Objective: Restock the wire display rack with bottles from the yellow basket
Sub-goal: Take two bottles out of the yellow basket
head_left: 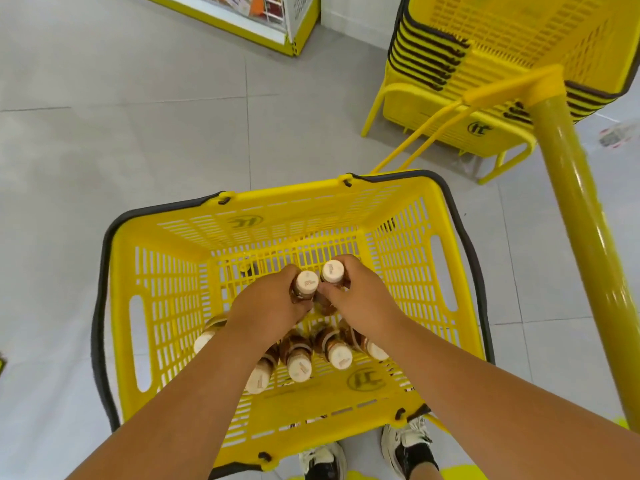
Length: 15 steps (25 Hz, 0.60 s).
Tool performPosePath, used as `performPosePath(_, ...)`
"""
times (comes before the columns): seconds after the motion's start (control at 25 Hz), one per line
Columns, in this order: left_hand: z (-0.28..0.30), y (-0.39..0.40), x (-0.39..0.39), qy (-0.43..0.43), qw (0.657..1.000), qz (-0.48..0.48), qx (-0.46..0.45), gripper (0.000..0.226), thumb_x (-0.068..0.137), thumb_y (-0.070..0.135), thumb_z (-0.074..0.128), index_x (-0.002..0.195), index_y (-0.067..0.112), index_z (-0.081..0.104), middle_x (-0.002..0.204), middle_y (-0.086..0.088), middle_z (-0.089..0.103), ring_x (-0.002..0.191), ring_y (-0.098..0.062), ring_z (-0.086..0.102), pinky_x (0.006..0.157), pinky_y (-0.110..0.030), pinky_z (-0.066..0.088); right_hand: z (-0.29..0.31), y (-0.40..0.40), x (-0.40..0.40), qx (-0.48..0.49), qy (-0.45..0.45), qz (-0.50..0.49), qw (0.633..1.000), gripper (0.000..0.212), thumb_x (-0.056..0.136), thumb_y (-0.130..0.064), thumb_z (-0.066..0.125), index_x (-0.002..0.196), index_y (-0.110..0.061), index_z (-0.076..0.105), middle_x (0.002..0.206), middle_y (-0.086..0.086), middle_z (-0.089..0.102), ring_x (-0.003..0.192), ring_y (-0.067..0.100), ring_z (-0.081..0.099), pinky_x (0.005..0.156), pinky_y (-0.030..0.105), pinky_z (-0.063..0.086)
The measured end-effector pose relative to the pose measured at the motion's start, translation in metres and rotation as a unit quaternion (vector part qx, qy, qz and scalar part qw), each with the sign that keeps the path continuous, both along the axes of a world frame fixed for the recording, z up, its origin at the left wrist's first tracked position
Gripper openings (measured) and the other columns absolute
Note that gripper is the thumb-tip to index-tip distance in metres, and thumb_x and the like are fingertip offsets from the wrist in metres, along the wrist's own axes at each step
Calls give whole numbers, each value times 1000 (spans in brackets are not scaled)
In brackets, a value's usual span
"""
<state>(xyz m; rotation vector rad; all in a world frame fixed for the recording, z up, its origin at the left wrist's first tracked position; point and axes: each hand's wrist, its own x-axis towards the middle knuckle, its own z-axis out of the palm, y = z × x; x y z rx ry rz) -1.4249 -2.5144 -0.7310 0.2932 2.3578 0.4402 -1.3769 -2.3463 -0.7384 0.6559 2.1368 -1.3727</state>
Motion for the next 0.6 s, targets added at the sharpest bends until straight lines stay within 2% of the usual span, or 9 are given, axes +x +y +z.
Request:
performPosePath(0.12, -9, 1, -4, -26, 996, 71, 37, 46, 90, 49, 70, 131, 35, 56, 126, 5, 67, 115, -24, 62, 84, -37, 51, -6, 3, 0, -10, -2, -14, 1000, 34, 95, -26, 73, 125, -23, 59, 113, -5, 62, 101, 17, 58, 77, 26, 42)
performPosePath(0.24, -13, -3, -5, -57, 984, 141, 89, 44, 90, 39, 74, 131, 30, 61, 132, 3, 65, 124, -24, 58, 88, -34, 43, -7, 7, 4, 1, -11, -9, 1000, 34, 92, -26, 76, 124, -23, 63, 112, -6, 64, 102, 17, 58, 80, 28, 42)
performPosePath(0.32, -9, -5, -5, -51, 983, 141, 108, 42, 91, 34, 74, 131, 27, 61, 130, 1, 66, 122, -25, 58, 87, -33, 41, -2, 10, 6, 0, -3, -23, 1000, 33, 89, -25, 79, 120, -24, 66, 112, -6, 68, 104, 17, 62, 81, 30, 47)
performPosePath(0.4, 6, -7, -4, -26, 980, 156, 122, 41, 91, 33, 74, 129, 27, 61, 125, 1, 68, 117, -24, 59, 85, -32, 41, 15, 14, 7, -6, 6, -42, 999, 29, 87, -25, 81, 114, -25, 68, 108, -7, 70, 103, 15, 64, 78, 25, 49)
performPosePath(0.48, 30, -8, -6, -4, 970, 195, 147, 35, 89, 33, 76, 121, 29, 64, 116, 4, 70, 111, -20, 62, 83, -31, 42, 40, 17, 3, -9, 21, -47, 999, 29, 86, -26, 82, 112, -26, 69, 106, -10, 71, 101, 12, 65, 77, 22, 50)
performPosePath(0.6, 87, -11, -14, 24, 956, 222, 189, 29, 86, 33, 78, 112, 33, 66, 107, 12, 71, 104, -12, 64, 84, -33, 49, 91, 25, -10, -5, 62, -44, 997, 28, 82, -26, 83, 107, -29, 70, 101, -10, 72, 98, 15, 66, 80, 28, 53)
